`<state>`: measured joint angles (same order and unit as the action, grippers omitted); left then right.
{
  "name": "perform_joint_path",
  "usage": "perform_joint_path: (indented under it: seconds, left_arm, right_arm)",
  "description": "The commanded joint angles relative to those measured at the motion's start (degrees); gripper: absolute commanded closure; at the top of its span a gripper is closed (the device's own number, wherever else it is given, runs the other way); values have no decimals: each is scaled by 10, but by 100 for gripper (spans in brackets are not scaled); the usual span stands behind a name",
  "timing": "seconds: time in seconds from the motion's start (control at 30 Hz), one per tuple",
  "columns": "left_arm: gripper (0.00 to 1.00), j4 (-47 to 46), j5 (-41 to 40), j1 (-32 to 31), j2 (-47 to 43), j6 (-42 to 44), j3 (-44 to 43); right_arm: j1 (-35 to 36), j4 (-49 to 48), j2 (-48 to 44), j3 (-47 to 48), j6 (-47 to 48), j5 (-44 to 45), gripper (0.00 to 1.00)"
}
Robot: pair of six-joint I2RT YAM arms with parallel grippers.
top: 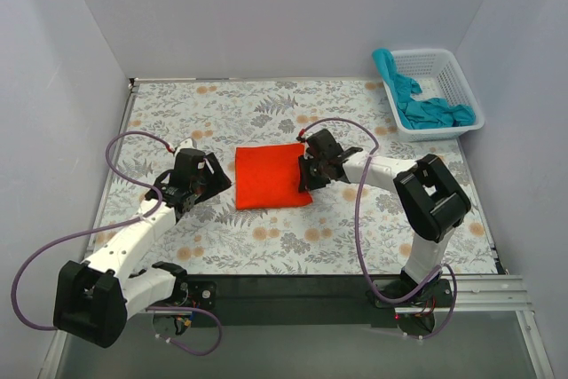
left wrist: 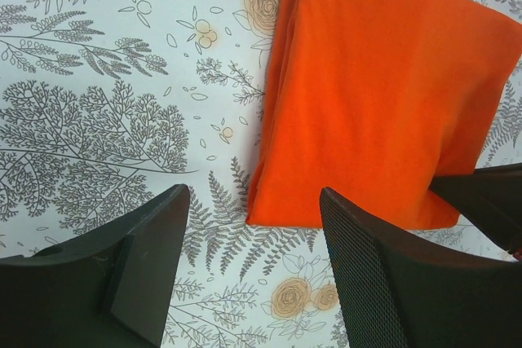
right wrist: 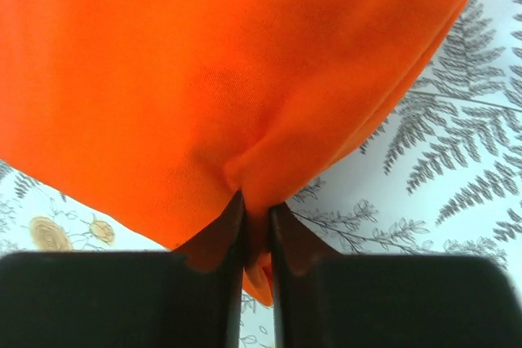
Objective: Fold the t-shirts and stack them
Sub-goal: Neatly place the folded tshirt to the corner
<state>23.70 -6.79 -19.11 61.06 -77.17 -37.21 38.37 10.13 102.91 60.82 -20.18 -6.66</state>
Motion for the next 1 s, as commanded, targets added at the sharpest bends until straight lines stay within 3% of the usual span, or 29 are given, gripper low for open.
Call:
perform_joint_path:
  seconds: [0.0, 0.2, 0.43, 0.57, 0.67, 0.97]
  left_arm:
    - [36, -12, 9, 0, 4, -22, 1]
    - [36, -20, 55, 0, 52, -90, 4]
    - [18, -26, 40, 1, 98, -116, -3]
    - [16, -23, 6, 1, 100, -123, -5]
    - [16, -23, 8, 1, 114, -116, -11]
    - [21, -37, 33, 1, 191, -109, -33]
  right_arm:
    - [2, -19, 26, 27, -14, -35, 86]
    - [-7, -74, 43, 16, -49, -97, 99]
    - [-25, -136, 36, -34, -70, -139, 97]
    - [-29, -147, 13, -55, -71, -135, 62]
    - [-33, -146, -6, -69, -68, -124, 45]
    - [-54, -134, -84, -132, -45, -81, 34]
